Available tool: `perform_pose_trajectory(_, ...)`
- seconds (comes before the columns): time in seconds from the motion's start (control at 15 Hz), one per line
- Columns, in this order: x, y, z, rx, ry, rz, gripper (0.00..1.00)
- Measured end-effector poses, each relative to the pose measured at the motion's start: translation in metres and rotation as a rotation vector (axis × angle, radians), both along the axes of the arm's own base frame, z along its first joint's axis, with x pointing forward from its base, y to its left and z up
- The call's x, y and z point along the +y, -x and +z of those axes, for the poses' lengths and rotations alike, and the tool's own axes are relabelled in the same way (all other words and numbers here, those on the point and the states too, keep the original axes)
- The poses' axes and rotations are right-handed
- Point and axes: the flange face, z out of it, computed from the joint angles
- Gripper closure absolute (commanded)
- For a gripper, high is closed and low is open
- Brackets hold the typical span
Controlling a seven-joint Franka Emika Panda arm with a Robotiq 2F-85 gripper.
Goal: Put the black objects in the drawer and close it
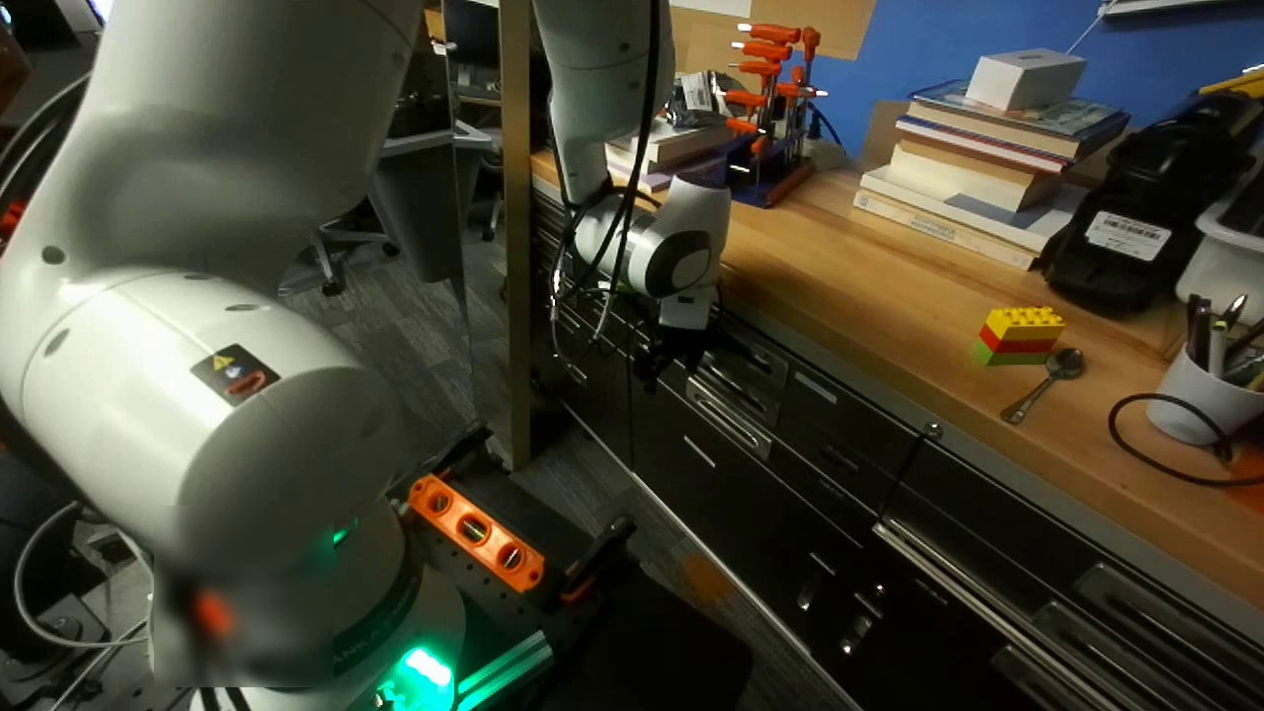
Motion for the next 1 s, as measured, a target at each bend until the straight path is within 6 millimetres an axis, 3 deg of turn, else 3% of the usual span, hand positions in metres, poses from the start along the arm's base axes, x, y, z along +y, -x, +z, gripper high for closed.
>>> perform_pose_trajectory(0.47,-0.003,0.000,-0.004,0.026,0.035,0.051,0.00)
perform_pose_trajectory(0.67,-0.025,0.011,0.021,0.103,0.110,0.090,0.00)
perform_pose_trajectory(1.0,-0.049,0.060,0.089,0.297,0.196,0.257,0.00)
